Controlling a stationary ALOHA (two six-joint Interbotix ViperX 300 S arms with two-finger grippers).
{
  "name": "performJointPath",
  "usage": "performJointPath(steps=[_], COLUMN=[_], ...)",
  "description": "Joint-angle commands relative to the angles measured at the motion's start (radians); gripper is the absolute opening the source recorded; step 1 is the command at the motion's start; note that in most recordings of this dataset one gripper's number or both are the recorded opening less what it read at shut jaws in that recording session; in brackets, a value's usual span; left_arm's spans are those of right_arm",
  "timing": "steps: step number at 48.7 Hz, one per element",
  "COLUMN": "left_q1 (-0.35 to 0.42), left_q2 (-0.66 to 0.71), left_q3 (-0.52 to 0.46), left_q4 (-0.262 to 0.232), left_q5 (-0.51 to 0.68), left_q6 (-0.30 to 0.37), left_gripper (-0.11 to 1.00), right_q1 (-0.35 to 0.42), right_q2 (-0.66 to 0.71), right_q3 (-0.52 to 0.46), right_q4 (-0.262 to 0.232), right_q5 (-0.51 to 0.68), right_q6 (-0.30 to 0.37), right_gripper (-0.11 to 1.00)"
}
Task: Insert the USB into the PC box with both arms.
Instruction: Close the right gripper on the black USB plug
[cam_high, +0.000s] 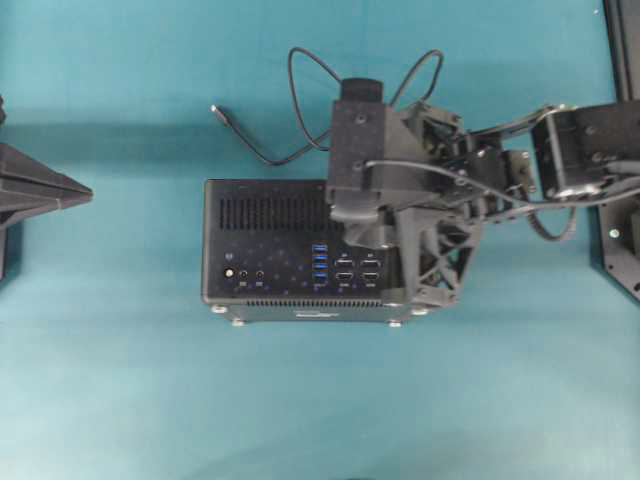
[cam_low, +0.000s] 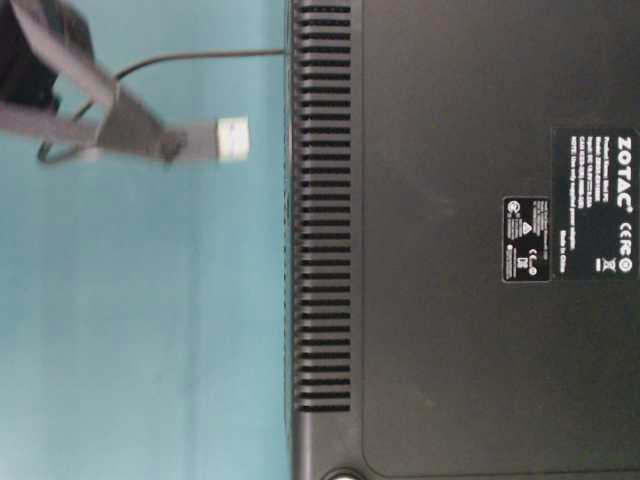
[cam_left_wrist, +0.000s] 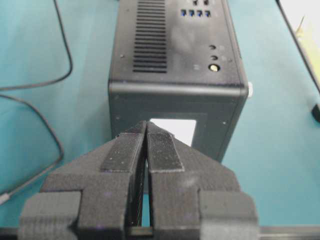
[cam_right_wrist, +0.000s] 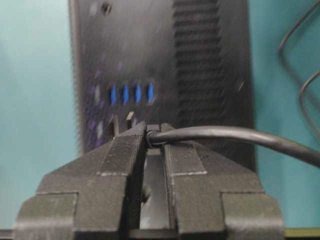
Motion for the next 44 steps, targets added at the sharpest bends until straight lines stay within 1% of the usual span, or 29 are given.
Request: performJointPath(steps=[1,8,27,31,40,44], left_q1=[0.002,0.002,0.002,0.002,0.002,0.002], left_q2=[0.005,0.003,-0.003,-0.003,-0.003,-0.003], left_q3=[-0.012,-0.012,-0.003,-0.002,0.0,-0.002], left_q4=[0.003,0.002,0.002,0.002,0.002,0.002], left_q5=[-0.005,-0.006,-0.006,-0.006,-0.006,-0.006], left_q6=[-0.002,-0.002,-0.002,-0.002,-0.002,-0.002], left_gripper=[0.0,0.0,0.0,0.0,0.0,0.0], right_q1=[0.008,0.009,0.009,0.009,0.006,0.006], right_q2=[-0.005,0.005,0.006,0.006,0.006,0.006], right_q3=[-0.025,-0.012,0.046,0.058,0.08,0.083], right_q4=[-0.029,-0.048,-0.049,-0.049,-0.067,-0.066], right_q5=[-0.029,-0.057,-0.149,-0.156,-0.169,-0.172], right_q6=[0.006,0.006,0.003,0.0,0.002,0.0], right_gripper=[0.13,0.13,0.13,0.13,0.12,0.12])
